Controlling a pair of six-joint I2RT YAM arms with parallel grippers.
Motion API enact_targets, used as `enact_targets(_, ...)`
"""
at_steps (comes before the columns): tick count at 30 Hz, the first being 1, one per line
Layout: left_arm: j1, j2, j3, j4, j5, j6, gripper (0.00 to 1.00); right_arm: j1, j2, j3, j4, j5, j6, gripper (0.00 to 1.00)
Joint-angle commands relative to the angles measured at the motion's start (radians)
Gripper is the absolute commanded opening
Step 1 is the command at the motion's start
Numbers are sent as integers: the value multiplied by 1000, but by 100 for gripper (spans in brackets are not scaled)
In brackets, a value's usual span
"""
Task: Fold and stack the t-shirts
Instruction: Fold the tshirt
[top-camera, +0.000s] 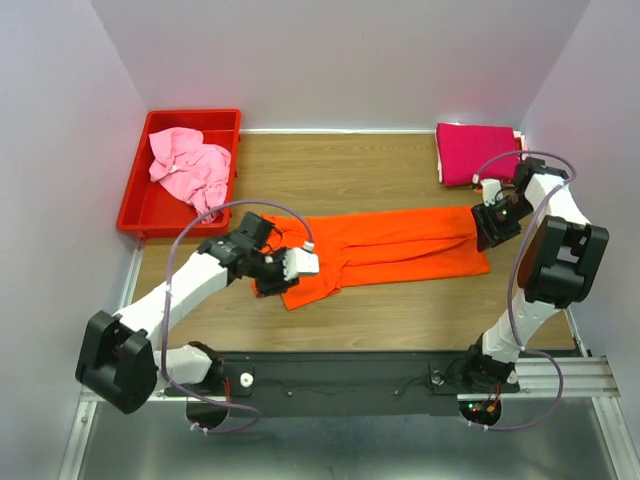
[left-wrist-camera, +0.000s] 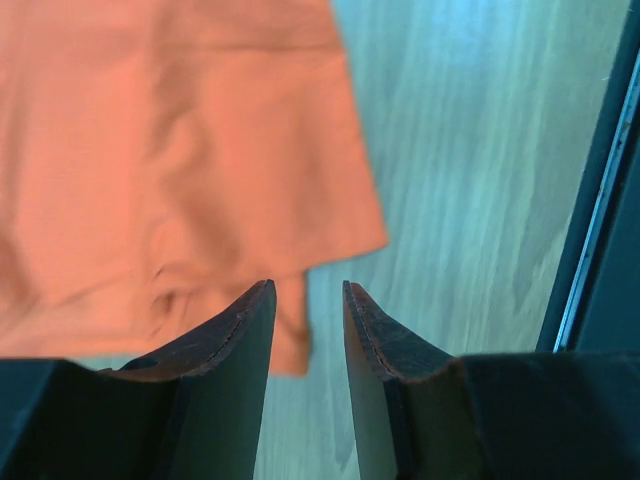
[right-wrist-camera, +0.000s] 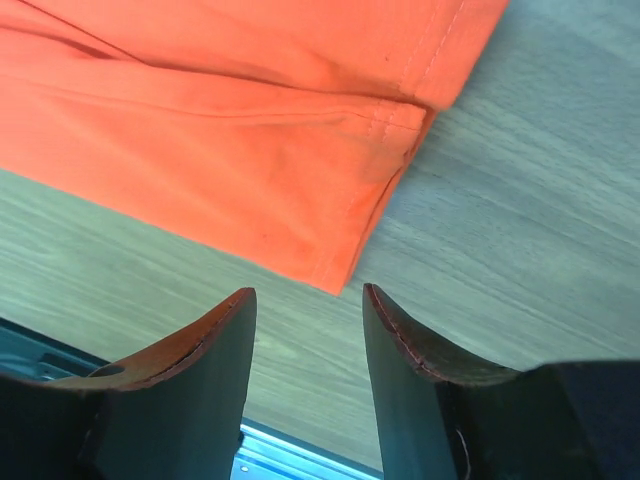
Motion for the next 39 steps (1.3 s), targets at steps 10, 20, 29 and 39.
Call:
enact_targets(10, -244, 290, -79, 209, -159, -85, 45, -7, -53, 87, -84, -75, 43, 52)
enact_targets(20, -250, 307, -31, 156, -169, -62, 5, -7, -33, 102, -90, -82, 43, 52)
enact_targets(29, -127, 333, 293, -7, -130, 2, 0, 14, -22, 187, -144, -301, 11, 50)
enact_targets(39, 17, 564, 600, -56, -69, 71, 0, 135, -108, 100, 15, -676, -20, 64)
